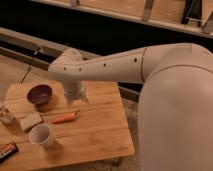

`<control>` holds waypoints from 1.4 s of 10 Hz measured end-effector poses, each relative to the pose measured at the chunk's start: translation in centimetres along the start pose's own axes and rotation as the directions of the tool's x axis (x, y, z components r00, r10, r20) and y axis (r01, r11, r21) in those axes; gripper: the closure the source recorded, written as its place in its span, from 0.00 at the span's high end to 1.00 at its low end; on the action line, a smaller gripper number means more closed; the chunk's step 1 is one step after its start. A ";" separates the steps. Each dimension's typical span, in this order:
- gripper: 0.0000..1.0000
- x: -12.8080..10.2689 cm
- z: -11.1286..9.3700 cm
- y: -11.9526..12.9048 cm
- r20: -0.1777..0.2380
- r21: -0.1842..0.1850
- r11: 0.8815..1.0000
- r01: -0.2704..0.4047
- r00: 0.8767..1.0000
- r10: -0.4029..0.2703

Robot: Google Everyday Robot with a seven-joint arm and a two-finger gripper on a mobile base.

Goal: Place the white sponge in the ceramic bowl

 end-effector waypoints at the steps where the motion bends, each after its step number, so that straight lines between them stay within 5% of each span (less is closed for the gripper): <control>1: 0.65 -0.7 -0.5 1.8 0.015 0.008 0.998 0.055 0.998 -0.055; 7: 0.65 -3.8 -1.2 10.8 0.042 0.020 0.962 0.271 0.961 -0.272; 14: 0.65 -5.7 0.4 17.9 0.012 -0.013 0.913 0.407 0.913 -0.407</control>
